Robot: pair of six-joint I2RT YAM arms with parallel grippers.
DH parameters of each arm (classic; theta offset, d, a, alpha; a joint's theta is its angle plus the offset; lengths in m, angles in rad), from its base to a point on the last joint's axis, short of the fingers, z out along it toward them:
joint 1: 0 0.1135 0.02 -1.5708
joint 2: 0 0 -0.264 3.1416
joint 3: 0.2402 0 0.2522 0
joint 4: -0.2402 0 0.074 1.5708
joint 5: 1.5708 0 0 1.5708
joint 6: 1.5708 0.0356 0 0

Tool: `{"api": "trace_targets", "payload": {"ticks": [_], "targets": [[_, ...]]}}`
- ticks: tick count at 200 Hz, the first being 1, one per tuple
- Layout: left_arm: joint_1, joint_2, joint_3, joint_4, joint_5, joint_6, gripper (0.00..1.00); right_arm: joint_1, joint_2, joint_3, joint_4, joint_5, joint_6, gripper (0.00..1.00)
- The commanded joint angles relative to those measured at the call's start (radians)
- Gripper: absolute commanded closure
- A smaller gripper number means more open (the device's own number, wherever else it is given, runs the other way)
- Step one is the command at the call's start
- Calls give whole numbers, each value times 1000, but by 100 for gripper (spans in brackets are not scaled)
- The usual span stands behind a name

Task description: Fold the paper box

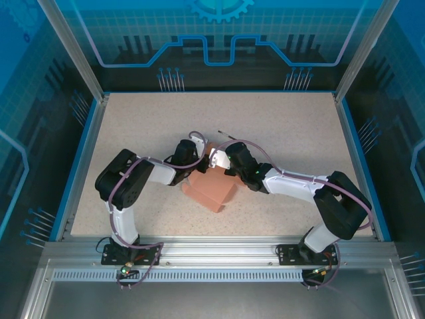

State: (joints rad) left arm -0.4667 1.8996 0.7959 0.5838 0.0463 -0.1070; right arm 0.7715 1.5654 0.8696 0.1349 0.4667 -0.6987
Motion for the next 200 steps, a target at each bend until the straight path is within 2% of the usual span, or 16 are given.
{"api": "trace_targets", "payload": {"ticks": [1, 59, 89, 120, 200], "targets": [[2, 12, 14, -7, -154, -51, 78, 1, -13, 3, -59, -2, 15, 100], [1, 8, 18, -49, -284, -123, 85, 7, -14, -3, -67, 7, 21, 100], [1, 6, 15, -20, -229, -120, 84, 7, -12, -1, -64, 18, 21, 100], [1, -9, -6, 42, -113, -70, 74, 4, -5, 3, -65, 30, 24, 100], [0, -63, -52, 78, 2, -57, 50, 3, -2, 3, -62, 47, 22, 100]]}}
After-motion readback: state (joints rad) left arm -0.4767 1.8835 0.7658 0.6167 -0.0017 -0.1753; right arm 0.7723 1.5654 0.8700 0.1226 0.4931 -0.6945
